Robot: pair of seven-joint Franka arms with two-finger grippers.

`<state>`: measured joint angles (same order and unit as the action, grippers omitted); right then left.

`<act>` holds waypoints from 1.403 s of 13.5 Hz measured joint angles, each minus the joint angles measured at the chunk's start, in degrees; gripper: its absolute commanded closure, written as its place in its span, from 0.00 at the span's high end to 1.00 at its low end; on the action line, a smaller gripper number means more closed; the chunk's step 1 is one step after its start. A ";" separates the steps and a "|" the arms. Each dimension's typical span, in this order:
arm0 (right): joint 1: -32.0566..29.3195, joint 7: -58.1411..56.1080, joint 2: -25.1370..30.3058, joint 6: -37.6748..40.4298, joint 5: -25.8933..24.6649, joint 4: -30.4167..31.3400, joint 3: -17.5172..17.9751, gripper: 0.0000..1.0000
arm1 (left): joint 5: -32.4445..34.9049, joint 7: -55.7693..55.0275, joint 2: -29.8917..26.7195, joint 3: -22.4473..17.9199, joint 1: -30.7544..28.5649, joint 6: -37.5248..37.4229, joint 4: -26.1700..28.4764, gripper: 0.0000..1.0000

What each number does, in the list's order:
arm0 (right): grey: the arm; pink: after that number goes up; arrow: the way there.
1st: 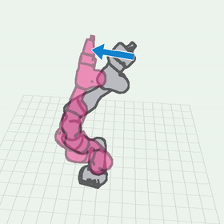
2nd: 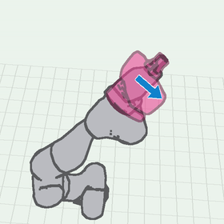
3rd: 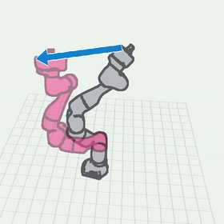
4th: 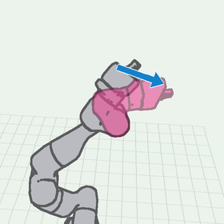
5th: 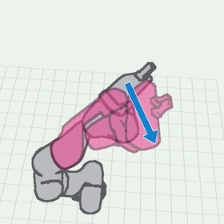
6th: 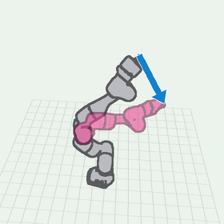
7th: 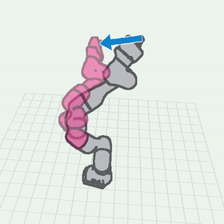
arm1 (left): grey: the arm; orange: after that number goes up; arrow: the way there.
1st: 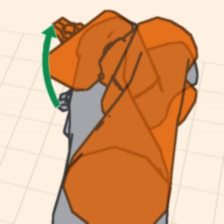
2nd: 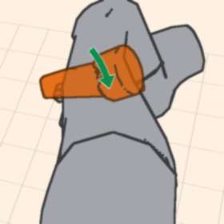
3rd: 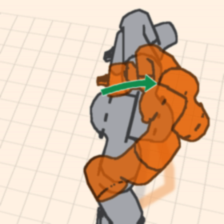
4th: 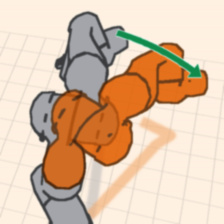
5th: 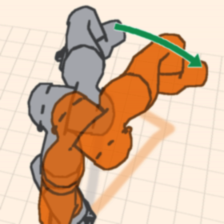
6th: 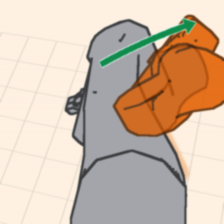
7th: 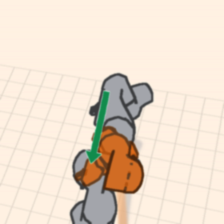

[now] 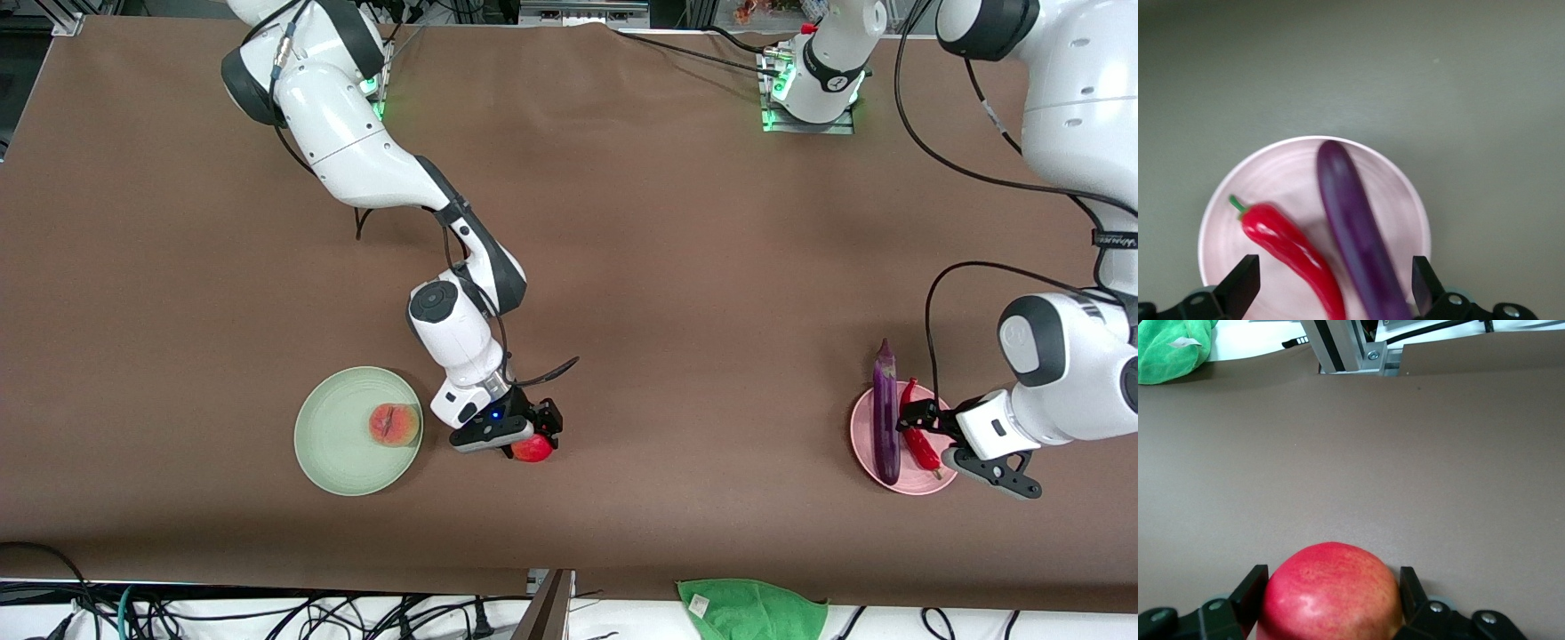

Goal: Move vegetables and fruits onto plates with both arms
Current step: 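Place the apple on the green plate while the left gripper withdraws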

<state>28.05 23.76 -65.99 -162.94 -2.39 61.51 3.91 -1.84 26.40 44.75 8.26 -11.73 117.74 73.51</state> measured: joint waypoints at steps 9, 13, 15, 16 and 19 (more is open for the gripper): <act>-5.85 -8.52 14.15 29.08 0.01 -0.41 -0.76 0.02 | 0.03 -25.87 -23.45 -0.65 8.40 -26.36 3.49 1.00; -16.33 -25.96 16.30 36.71 2.16 0.86 -0.62 0.08 | 3.12 -25.91 -31.28 -2.97 8.30 -29.50 5.03 1.00; -20.44 -32.34 16.10 36.74 5.18 4.40 -0.53 0.26 | 4.41 -25.92 -33.62 -2.93 8.60 -30.91 5.45 1.00; -21.55 -33.73 15.97 36.16 5.75 5.98 -0.49 0.57 | 4.60 -25.97 -34.25 -2.94 8.77 -31.19 5.81 1.00; -22.27 -33.93 15.89 35.15 6.05 7.84 -0.33 1.00 | 4.61 -26.64 -34.58 -3.27 8.80 -31.83 6.91 1.00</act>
<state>5.78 -10.17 -50.10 -127.79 3.66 69.34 3.58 2.77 -0.25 10.17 4.99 -2.93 85.92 80.42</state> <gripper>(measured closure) 0.088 0.000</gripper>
